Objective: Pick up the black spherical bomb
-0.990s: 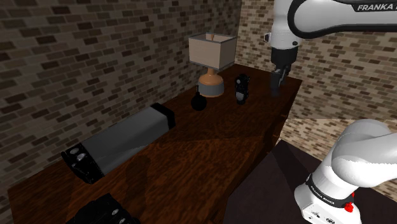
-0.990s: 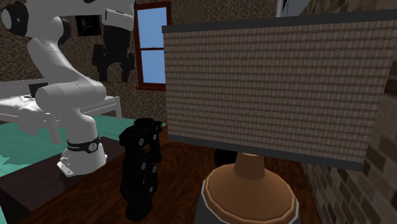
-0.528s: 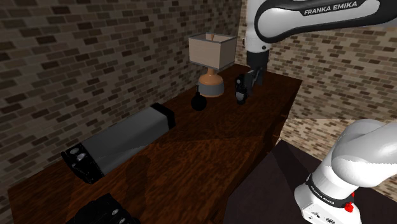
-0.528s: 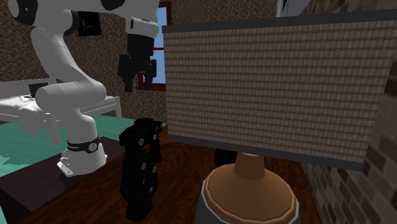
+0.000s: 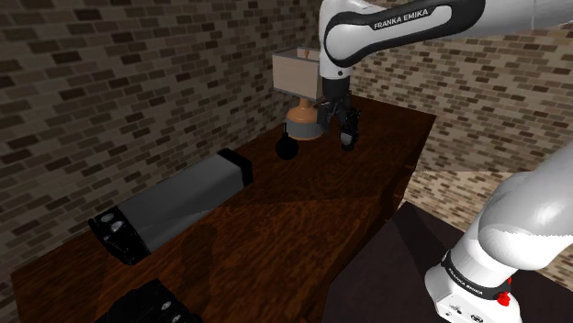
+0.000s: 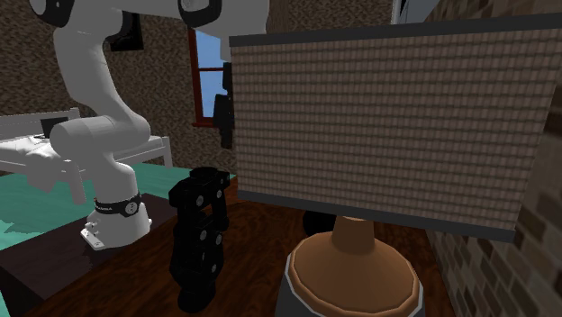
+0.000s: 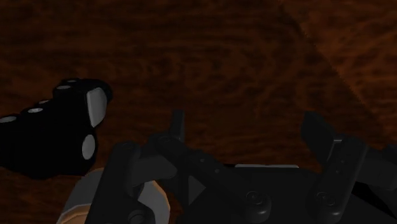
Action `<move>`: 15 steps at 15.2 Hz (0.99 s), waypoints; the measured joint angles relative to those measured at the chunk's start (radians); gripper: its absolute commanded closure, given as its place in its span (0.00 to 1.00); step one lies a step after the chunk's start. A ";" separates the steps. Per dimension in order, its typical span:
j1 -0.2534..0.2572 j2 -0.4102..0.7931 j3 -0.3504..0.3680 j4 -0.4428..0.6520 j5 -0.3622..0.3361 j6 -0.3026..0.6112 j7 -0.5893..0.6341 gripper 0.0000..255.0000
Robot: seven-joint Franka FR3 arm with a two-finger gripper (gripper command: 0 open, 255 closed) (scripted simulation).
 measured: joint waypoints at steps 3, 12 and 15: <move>0.001 0.108 0.002 0.081 0.010 0.033 0.013 0.00; 0.005 0.457 0.006 0.433 0.038 0.051 0.043 0.00; 0.006 0.568 0.006 0.569 0.045 0.030 0.050 0.00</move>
